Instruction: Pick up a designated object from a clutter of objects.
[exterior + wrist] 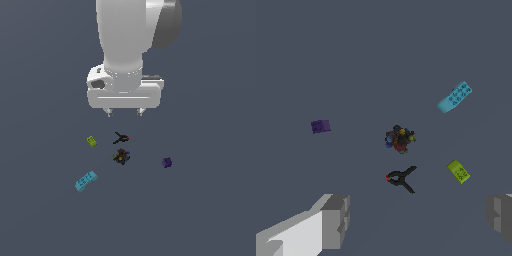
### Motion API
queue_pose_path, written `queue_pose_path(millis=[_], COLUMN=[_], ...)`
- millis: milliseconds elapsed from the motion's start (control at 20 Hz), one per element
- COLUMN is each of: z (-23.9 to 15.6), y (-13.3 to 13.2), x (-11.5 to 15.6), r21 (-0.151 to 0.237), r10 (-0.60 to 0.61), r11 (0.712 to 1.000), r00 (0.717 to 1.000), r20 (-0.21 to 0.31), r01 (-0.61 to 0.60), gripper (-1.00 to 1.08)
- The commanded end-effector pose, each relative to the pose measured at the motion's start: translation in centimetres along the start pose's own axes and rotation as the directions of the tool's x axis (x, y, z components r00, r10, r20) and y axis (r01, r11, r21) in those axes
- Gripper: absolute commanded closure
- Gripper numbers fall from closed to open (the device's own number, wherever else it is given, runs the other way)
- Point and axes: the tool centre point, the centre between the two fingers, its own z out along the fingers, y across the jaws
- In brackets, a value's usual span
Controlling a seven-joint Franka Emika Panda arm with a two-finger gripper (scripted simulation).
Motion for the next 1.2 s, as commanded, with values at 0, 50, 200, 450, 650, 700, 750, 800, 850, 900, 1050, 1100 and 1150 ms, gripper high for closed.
queue_pose_path(millis=[0,50,200,450,650,700,750,800,850,900,1050,1100,1150], z=[0.0,0.0,0.0,0.0,0.0,0.0,0.0,0.1,0.1,0.2,0.7,0.9,1.2], y=[0.0,-0.1,-0.8,-2.8,-2.7,-2.7,-2.7,-2.7,-2.6,-2.5,-2.0,-1.8,-1.6], x=[0.0,0.0,0.0,-0.1,-0.1,-0.1,-0.1,0.0,0.1,0.3,0.9,1.2,1.5], r21=[0.000,0.000,0.007,0.023,0.023,0.023,0.023,0.023,0.024,0.025,0.028,0.029,0.031], r10=[0.000,0.000,-0.003,-0.009,-0.010,-0.010,-0.009,-0.006,-0.002,0.004,0.029,0.040,0.052], r11=[1.000,1.000,1.000,1.000,1.000,1.000,1.000,1.000,1.000,1.000,0.999,0.999,0.998], r00=[1.000,1.000,1.000,1.000,1.000,1.000,1.000,1.000,1.000,1.000,1.000,0.999,0.999], r20=[0.000,0.000,-0.002,-0.006,-0.006,-0.006,-0.006,-0.006,-0.006,-0.006,-0.006,-0.005,-0.005], r01=[0.000,0.000,0.003,0.009,0.010,0.010,0.009,0.006,0.002,-0.004,-0.029,-0.039,-0.052], gripper=[-0.92,-0.92,-0.92,-0.92,-0.92,-0.92,-0.92,-0.92,-0.92,-0.92,-0.92,-0.92,-0.92])
